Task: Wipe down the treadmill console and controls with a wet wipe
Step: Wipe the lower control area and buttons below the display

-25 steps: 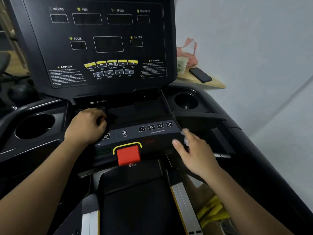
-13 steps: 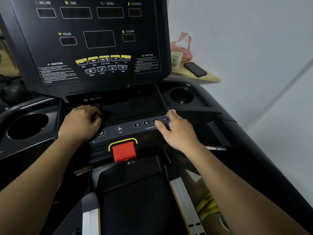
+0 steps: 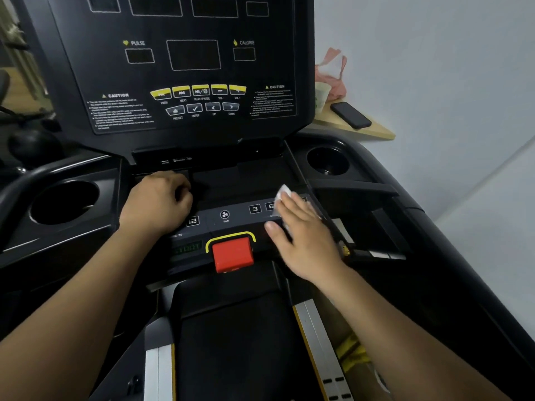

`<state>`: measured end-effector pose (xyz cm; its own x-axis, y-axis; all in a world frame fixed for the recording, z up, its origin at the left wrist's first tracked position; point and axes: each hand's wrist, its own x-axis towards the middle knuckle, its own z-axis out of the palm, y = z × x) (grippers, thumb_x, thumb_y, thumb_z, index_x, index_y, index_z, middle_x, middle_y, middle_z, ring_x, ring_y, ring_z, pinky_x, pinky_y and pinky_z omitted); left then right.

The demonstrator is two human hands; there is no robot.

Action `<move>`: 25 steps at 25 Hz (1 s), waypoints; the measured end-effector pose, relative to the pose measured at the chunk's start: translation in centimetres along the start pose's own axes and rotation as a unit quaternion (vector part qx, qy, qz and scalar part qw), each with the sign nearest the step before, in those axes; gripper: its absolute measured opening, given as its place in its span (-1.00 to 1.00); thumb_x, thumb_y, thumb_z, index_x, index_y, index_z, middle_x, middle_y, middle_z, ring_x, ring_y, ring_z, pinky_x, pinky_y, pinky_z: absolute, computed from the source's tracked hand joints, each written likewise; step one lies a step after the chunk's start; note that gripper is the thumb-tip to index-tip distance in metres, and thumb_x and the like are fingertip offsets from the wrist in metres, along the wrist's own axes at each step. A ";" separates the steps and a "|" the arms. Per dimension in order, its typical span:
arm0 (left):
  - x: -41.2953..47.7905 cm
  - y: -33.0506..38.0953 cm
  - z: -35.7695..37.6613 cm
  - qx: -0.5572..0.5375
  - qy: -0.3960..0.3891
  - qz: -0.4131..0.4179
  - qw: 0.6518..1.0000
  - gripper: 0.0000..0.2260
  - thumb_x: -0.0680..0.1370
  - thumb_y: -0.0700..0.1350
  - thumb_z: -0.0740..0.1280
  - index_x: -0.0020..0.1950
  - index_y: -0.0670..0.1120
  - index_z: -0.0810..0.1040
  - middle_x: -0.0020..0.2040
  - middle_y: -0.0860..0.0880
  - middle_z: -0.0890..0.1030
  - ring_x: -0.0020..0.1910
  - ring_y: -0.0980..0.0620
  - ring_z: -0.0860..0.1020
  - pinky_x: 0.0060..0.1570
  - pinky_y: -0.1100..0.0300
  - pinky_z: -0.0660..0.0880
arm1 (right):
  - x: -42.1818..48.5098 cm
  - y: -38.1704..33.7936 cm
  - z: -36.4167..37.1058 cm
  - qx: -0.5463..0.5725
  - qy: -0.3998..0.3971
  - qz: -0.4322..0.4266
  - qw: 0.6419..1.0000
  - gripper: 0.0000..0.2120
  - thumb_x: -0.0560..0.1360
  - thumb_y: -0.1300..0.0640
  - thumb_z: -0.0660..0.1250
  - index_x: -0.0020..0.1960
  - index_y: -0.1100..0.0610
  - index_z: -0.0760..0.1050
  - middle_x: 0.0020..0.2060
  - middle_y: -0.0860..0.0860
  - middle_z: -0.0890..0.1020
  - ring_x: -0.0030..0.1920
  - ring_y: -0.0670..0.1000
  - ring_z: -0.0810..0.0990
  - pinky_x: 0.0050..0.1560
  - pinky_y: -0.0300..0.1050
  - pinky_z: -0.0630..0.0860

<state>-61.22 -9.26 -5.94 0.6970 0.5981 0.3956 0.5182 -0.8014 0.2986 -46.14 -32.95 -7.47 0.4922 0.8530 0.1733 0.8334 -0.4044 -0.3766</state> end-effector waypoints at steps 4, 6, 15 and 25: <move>0.1 -0.5 -0.1 -0.020 -0.001 -0.005 1.000 -0.83 0.48 -0.16 0.31 -0.02 -0.13 0.65 -0.04 -0.12 0.66 0.00 -0.21 0.59 -0.04 -0.04 0.54 | -0.6 -5.4 3.2 -0.018 -0.040 -0.112 0.993 -0.35 0.61 -0.25 -0.07 0.57 0.11 0.06 0.56 -0.02 0.01 0.55 -0.10 -0.14 0.53 -0.05 -0.13; 0.0 -0.6 -0.1 -0.030 0.013 -0.005 0.999 -0.83 0.47 -0.17 0.31 -0.02 -0.14 0.65 -0.05 -0.12 0.66 -0.01 -0.21 0.59 -0.05 -0.03 0.54 | -2.1 -4.6 3.5 -0.042 -0.049 -0.168 0.984 -0.37 0.61 -0.24 -0.05 0.56 0.09 0.08 0.56 -0.04 0.04 0.54 -0.13 -0.12 0.53 -0.09 -0.14; 0.4 -0.5 0.6 -0.012 0.010 -0.013 1.000 -0.82 0.47 -0.08 0.27 -0.02 -0.07 0.63 -0.05 -0.04 0.64 -0.01 -0.13 0.57 -0.15 0.10 0.43 | 0.2 -1.5 1.9 -0.077 0.019 0.028 0.996 -0.32 0.59 -0.28 -0.21 0.57 0.10 0.03 0.56 0.00 -0.02 0.55 -0.05 -0.11 0.54 0.00 -0.08; -0.4 -3.2 -1.8 -0.326 0.068 -0.196 0.922 -0.87 0.46 -0.03 0.32 -0.24 0.13 0.63 -0.24 0.12 0.67 -0.17 0.11 0.63 -0.08 0.27 0.51 | -1.1 -8.9 2.8 -0.066 -0.102 -0.203 0.972 -0.43 0.63 -0.19 0.00 0.55 0.05 0.14 0.54 -0.08 0.06 0.54 -0.13 -0.02 0.53 -0.08 -0.05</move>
<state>-64.03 -6.94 -5.48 0.4278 0.8718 0.2386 0.2785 -0.3782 0.8828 -54.80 -29.34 -6.83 0.0677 0.9933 0.0938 0.9802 -0.0487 -0.1921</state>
